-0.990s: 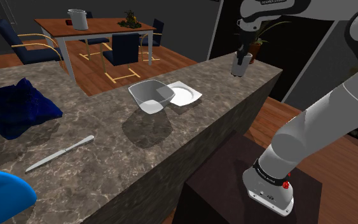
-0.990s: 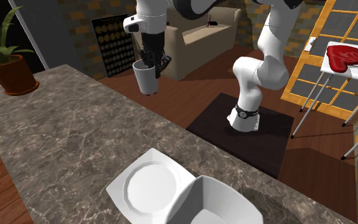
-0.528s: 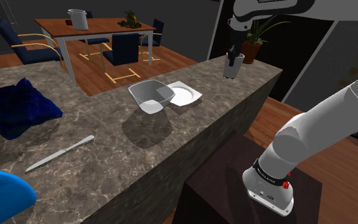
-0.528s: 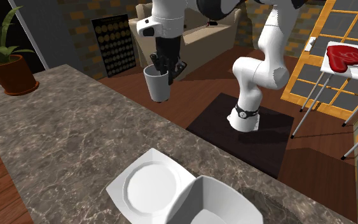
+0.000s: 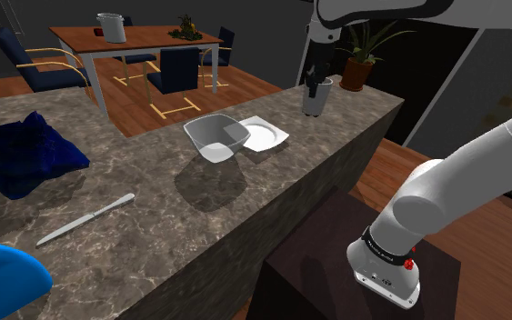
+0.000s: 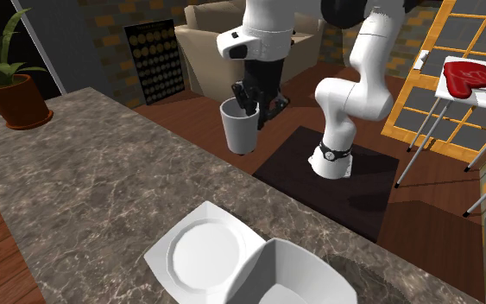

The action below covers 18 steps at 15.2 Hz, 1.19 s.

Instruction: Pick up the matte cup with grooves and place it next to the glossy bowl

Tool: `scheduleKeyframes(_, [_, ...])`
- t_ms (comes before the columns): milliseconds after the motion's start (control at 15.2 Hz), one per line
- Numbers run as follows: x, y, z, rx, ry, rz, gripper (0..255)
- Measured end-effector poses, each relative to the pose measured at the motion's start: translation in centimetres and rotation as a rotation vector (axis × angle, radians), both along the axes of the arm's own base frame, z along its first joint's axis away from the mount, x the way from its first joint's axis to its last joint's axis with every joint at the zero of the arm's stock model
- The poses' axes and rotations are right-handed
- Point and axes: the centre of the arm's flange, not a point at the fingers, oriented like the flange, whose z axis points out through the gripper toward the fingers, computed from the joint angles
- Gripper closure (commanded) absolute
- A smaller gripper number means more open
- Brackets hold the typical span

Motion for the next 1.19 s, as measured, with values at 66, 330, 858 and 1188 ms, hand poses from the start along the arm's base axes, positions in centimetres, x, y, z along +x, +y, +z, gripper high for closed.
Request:
scheduleKeyframes(66, [0.0, 1.1, 0.0, 0.0, 0.0, 0.0, 255])
scheduleKeyframes(330, [1.2, 6.5, -0.4, 0.0, 0.0, 0.0, 255])
scheduleKeyframes(858, [3.1, 15.3, -0.9, 0.0, 0.0, -0.001, 255])
scheduleKeyframes(1188, [3.2, 15.7, -3.4, 0.0, 0.001, -0.001, 255])
